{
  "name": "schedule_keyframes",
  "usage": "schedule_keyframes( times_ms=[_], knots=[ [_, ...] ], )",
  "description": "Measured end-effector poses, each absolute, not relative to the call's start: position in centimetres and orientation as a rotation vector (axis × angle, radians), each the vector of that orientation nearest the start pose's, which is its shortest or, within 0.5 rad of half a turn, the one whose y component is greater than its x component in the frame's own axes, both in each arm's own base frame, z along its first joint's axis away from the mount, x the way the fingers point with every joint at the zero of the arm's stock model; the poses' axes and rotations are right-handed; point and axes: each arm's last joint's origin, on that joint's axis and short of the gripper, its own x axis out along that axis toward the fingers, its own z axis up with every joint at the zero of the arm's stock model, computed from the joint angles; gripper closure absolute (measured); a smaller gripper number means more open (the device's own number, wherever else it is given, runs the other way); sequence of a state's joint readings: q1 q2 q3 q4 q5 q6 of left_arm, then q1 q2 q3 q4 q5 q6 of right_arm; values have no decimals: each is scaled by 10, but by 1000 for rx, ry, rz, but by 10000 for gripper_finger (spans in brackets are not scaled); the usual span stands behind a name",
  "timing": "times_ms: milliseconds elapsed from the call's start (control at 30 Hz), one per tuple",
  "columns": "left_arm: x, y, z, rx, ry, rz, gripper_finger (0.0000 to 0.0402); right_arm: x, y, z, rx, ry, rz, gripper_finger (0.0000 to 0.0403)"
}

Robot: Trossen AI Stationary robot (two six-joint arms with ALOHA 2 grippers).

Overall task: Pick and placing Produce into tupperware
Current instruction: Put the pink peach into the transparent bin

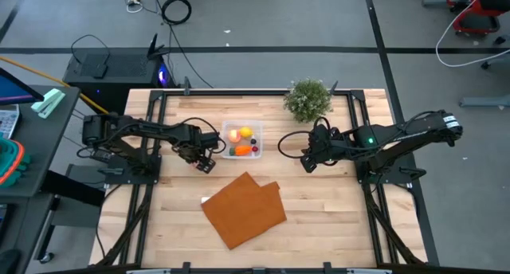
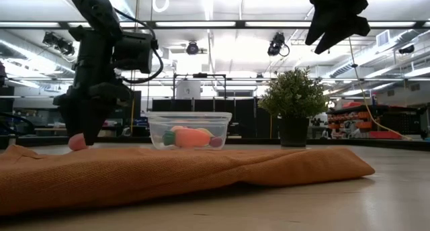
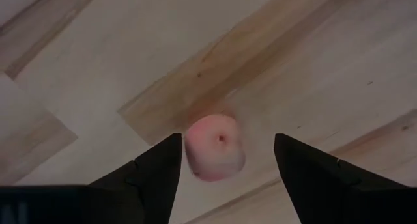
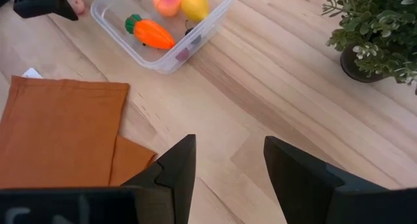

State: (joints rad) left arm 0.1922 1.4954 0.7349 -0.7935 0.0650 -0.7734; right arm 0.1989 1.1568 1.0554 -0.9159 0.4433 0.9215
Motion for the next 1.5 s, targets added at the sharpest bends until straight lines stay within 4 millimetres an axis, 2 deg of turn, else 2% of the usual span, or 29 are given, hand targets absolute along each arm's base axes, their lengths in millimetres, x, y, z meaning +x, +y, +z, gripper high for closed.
schedule_keyframes(
  times_ms=[167, 700, 833, 1133, 1333, 1500],
  knots=[
    [218, 40, 145, -808, 1428, 694, 166, 211, 30, 300, 525, 773, -635, 251],
    [218, 40, 145, -788, 1432, 673, 263, 211, 30, 300, 524, 774, -636, 251],
    [218, 40, 145, -788, 1432, 673, 269, 211, 30, 300, 524, 774, -636, 251],
    [217, 40, 148, -807, 1433, 648, 256, 211, 30, 300, 523, 774, -636, 251],
    [224, 41, 167, -792, 1423, 609, 270, 211, 30, 300, 520, 776, -636, 251],
    [240, 47, 201, -744, 1381, 551, 264, 211, 30, 300, 517, 775, -634, 251]
  ],
)
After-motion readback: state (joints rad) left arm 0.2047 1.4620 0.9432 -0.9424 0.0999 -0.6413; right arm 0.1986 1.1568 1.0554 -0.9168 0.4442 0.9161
